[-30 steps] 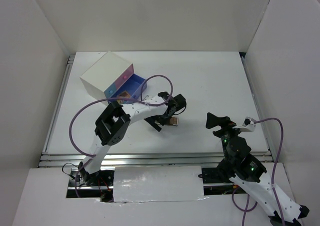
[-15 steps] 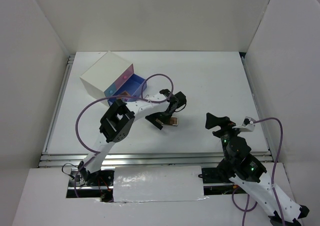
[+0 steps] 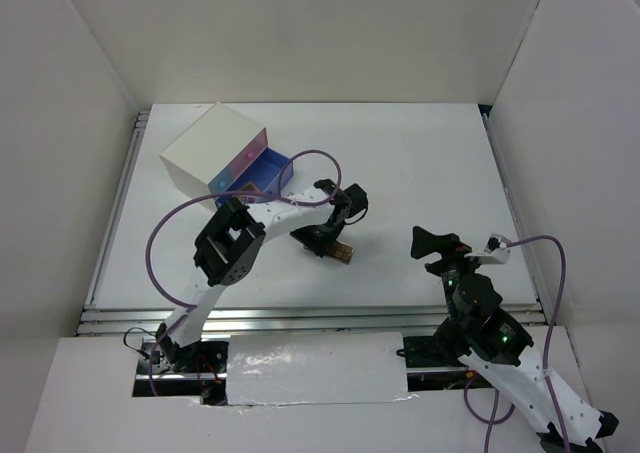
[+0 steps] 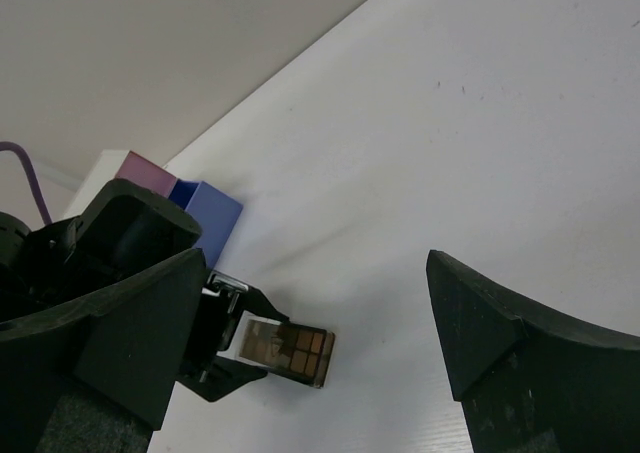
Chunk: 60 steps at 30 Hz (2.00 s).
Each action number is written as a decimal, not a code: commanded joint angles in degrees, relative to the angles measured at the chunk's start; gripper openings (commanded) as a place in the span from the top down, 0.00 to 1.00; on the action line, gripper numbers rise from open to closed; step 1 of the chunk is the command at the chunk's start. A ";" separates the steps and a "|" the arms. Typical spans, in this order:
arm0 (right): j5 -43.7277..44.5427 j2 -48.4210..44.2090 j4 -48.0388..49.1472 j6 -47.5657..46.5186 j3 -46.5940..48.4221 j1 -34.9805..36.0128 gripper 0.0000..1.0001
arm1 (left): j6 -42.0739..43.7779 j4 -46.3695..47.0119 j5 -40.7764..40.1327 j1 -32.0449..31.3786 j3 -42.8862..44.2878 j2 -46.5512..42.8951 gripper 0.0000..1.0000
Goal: Organize the makeup
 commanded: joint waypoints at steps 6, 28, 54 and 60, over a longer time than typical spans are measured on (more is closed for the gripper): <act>0.66 -20.18 0.80 -0.01 0.04 0.21 0.01 | 4.58 9.41 -7.30 1.59 -9.40 -6.16 0.98; 0.05 -17.28 2.56 -0.36 -0.58 0.21 0.02 | 63.14 28.63 -48.78 3.26 -9.66 -27.88 1.00; -1.71 -15.35 4.32 -1.33 -0.75 0.13 0.02 | 133.17 75.51 -24.89 14.86 -31.20 -29.46 0.93; -1.80 -14.82 4.76 -1.51 -0.84 0.13 0.02 | 133.97 74.28 -22.43 15.74 -31.98 -28.05 0.88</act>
